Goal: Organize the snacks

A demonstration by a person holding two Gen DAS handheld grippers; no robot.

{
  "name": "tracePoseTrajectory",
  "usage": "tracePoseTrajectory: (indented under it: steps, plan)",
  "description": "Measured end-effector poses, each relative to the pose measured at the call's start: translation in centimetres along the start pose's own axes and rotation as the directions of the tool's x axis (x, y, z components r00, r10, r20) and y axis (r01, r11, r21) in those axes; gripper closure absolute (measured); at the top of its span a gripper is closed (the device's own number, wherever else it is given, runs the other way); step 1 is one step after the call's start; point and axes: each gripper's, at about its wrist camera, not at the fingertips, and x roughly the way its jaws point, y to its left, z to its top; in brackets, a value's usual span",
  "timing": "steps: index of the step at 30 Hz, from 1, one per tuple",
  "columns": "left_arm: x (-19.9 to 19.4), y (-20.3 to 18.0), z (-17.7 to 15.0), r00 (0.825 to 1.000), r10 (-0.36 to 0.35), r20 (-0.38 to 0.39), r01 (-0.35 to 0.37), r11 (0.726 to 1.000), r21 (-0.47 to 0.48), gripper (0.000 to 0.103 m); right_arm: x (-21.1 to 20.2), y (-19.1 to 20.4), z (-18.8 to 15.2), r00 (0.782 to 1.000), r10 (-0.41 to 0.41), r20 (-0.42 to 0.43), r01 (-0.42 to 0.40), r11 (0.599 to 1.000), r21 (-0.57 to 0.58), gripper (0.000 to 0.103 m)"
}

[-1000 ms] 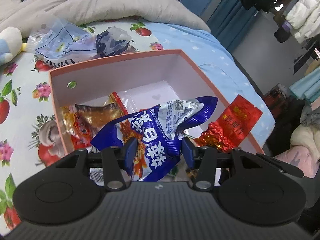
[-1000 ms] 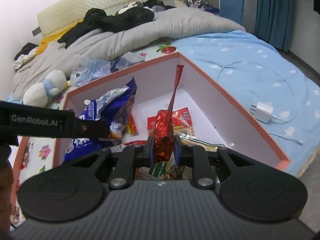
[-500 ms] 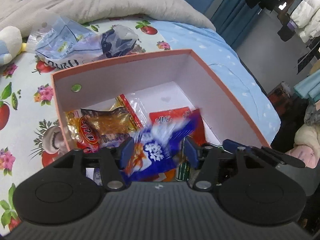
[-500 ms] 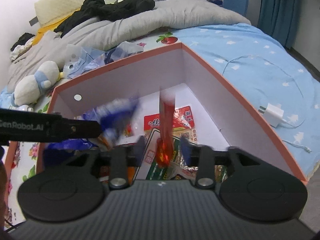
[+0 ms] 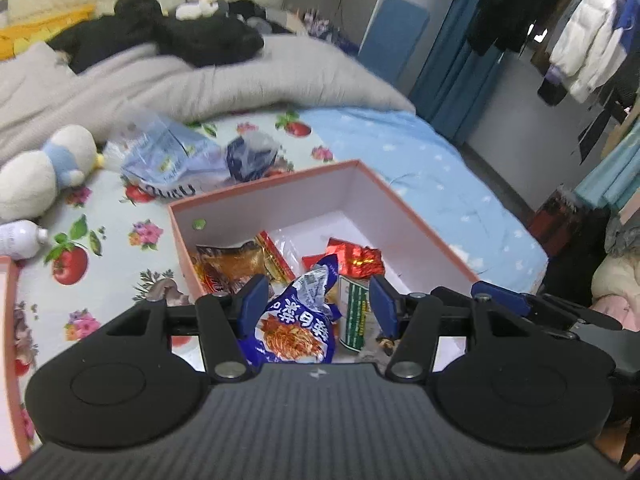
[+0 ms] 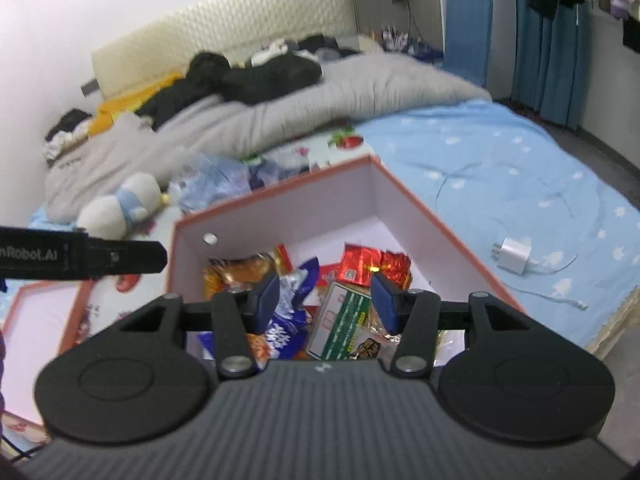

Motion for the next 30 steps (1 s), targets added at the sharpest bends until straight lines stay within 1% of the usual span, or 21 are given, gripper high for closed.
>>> tracePoseTrajectory:
  steps: [4, 6, 9, 16, 19, 22, 25, 30]
  plan:
    - [-4.6, -1.6, -1.5, 0.998, 0.037, 0.057, -0.039, 0.998, 0.048, 0.041, -3.8, 0.5, -0.5, 0.999, 0.018, 0.04, -0.018, 1.0, -0.003, 0.05]
    - [-6.6, -2.2, -2.4, 0.997, 0.032, 0.075, -0.036, 0.998, 0.048, 0.041, -5.2, 0.7, -0.9, 0.998, 0.028, 0.055, -0.028, 1.0, 0.003, 0.05]
    - [-9.4, -3.0, -3.9, 0.994, 0.045, 0.103, -0.05, 0.998, 0.041, 0.041, -7.5, 1.0, -1.3, 0.996, 0.04, 0.085, -0.041, 0.999, 0.006, 0.05]
    - [-14.8, -4.5, -7.6, 0.987, 0.057, 0.148, -0.062, 0.998, 0.03, 0.041, -12.1, 1.5, -3.4, 0.988, 0.062, 0.141, -0.059, 0.998, -0.021, 0.05]
    - [-16.5, -5.0, -9.3, 0.985, 0.066, 0.162, -0.07, 0.997, 0.024, 0.041, -13.8, 1.5, -4.6, 0.986, 0.067, 0.156, -0.064, 0.998, -0.025, 0.05]
    - [-17.6, -5.3, -11.1, 0.985, 0.066, 0.162, -0.066, 0.998, -0.005, 0.041, -15.1, 1.4, -5.8, 0.986, 0.072, 0.153, -0.067, 0.997, -0.038, 0.05]
    - [-18.5, -5.8, -12.6, 0.981, 0.075, 0.181, -0.075, 0.997, -0.009, 0.041, -16.0, 1.1, -7.1, 0.985, 0.078, 0.151, -0.072, 0.997, -0.041, 0.05]
    - [-19.2, -5.3, -14.1, 0.981, 0.055, 0.188, -0.048, 0.998, -0.042, 0.041, -16.7, 1.3, -8.6, 0.987, 0.053, 0.151, -0.047, 0.998, -0.04, 0.049]
